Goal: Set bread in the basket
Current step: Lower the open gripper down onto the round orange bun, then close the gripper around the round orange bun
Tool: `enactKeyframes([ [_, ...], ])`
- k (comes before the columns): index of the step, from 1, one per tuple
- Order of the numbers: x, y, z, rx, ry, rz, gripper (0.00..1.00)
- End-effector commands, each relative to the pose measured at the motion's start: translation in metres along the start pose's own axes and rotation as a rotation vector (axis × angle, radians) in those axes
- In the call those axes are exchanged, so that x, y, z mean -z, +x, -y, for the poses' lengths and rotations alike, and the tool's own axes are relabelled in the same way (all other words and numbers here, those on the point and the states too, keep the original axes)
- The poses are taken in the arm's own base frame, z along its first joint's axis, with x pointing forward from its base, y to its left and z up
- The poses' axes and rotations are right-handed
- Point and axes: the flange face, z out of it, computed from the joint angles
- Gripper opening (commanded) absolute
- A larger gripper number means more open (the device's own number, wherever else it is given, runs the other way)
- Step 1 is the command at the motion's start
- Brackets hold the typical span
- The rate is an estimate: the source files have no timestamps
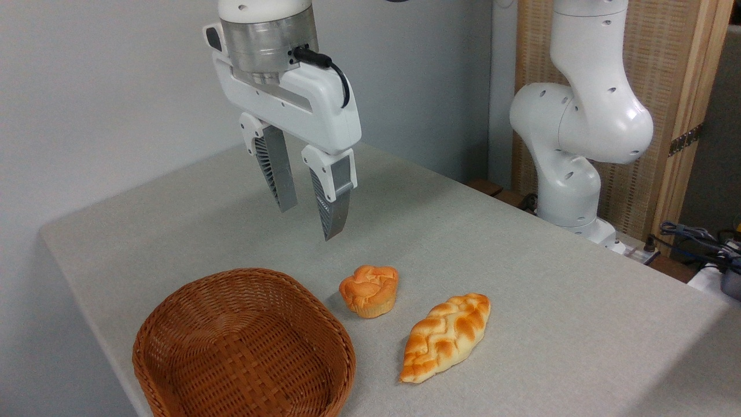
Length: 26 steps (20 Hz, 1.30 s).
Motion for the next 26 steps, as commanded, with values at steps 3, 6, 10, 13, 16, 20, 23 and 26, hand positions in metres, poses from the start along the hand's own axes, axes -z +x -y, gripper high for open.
enactKeyframes([
  [3,-0.030,-0.021,-0.038,-0.160,-0.011,0.000,1.00],
  [6,-0.062,-0.030,-0.057,-0.245,-0.027,0.032,1.00],
  [10,-0.114,-0.047,-0.071,-0.271,0.000,0.017,1.00],
  [13,-0.136,-0.050,-0.065,-0.338,0.047,0.072,1.00],
  [16,-0.158,-0.049,-0.064,-0.346,0.061,0.074,1.00],
  [20,-0.182,-0.046,-0.068,-0.364,0.062,0.082,1.00],
  [23,-0.190,-0.043,-0.069,-0.372,0.052,0.088,0.63],
  [26,-0.191,-0.043,-0.070,-0.368,0.047,0.085,0.35],
])
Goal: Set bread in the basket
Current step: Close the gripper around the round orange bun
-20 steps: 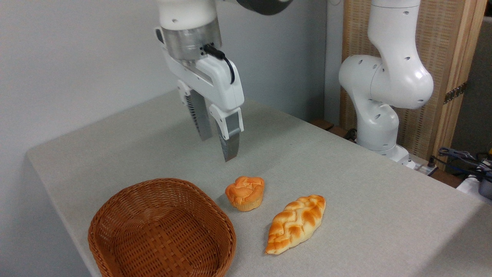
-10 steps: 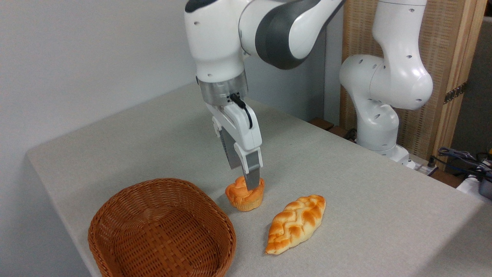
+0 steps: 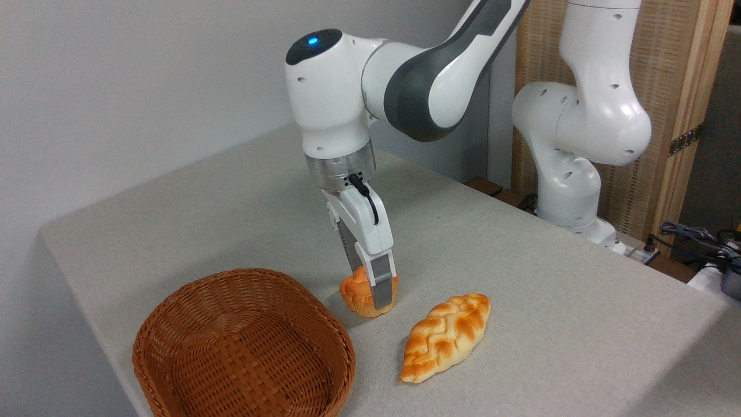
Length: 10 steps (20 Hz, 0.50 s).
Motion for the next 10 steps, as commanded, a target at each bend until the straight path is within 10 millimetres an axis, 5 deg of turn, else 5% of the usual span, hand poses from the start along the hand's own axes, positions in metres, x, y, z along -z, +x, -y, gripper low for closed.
enactKeyframes([
  [1,-0.001,0.001,0.000,-0.014,0.010,-0.004,0.35],
  [10,0.014,0.000,0.004,-0.006,-0.001,-0.002,0.35],
])
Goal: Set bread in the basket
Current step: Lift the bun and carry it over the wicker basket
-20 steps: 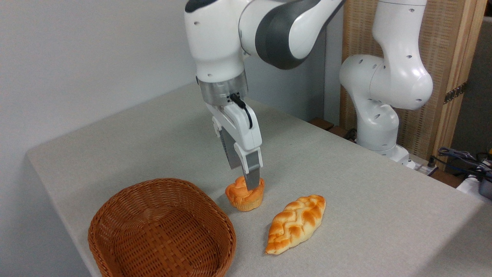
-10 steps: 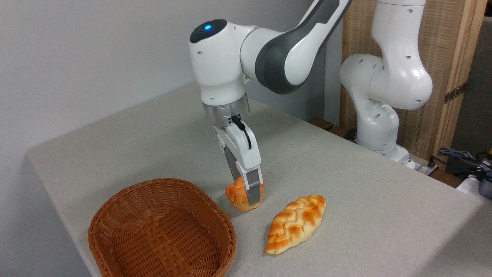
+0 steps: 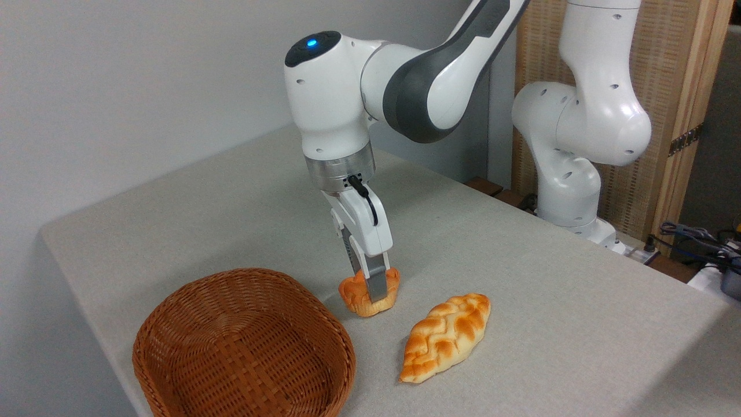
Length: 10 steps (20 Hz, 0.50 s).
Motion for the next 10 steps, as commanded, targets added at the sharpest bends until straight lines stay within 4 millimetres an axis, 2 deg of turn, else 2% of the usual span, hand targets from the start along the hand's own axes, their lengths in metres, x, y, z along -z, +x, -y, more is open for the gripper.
enactKeyframes([
  [1,0.028,-0.001,0.008,-0.003,-0.018,0.007,0.35],
  [6,0.078,0.013,0.038,0.013,-0.083,0.029,0.36],
  [9,0.108,0.024,0.067,0.072,-0.096,-0.076,0.37],
  [10,0.112,0.029,0.076,0.085,-0.089,-0.087,0.37],
])
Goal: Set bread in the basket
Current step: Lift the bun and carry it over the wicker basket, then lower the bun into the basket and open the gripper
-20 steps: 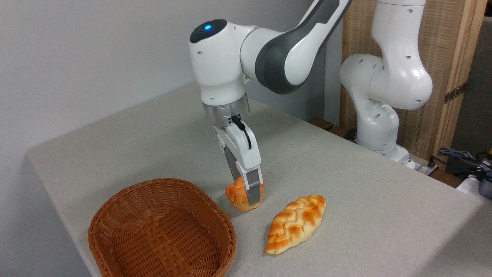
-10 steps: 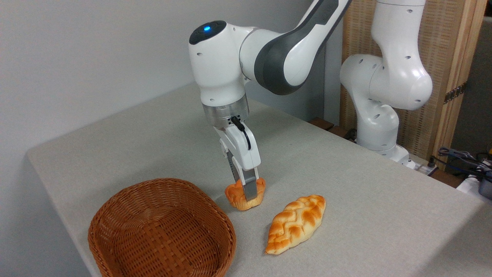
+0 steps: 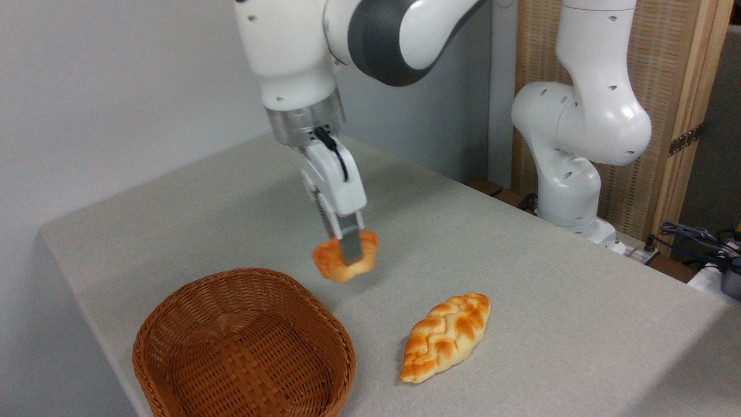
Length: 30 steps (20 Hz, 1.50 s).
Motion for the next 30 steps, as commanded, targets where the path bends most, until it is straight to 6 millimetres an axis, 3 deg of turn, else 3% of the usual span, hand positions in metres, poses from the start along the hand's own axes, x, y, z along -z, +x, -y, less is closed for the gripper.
enactKeyframes([
  [1,0.024,0.022,0.042,0.072,-0.011,-0.063,0.37],
  [3,0.030,0.024,0.054,0.169,0.009,-0.080,0.38],
  [7,0.030,0.047,0.082,0.274,0.022,-0.104,0.45],
  [8,0.027,0.055,0.086,0.305,0.036,-0.120,0.50],
  [9,0.022,0.062,0.089,0.324,0.050,-0.134,0.62],
  [12,0.006,0.079,0.093,0.340,0.068,-0.150,0.75],
  [18,-0.010,0.092,0.096,0.323,0.073,-0.160,1.00],
  [26,-0.007,0.092,0.094,0.314,0.074,-0.161,1.00],
  [30,0.024,0.077,0.071,0.312,0.102,-0.169,1.00],
])
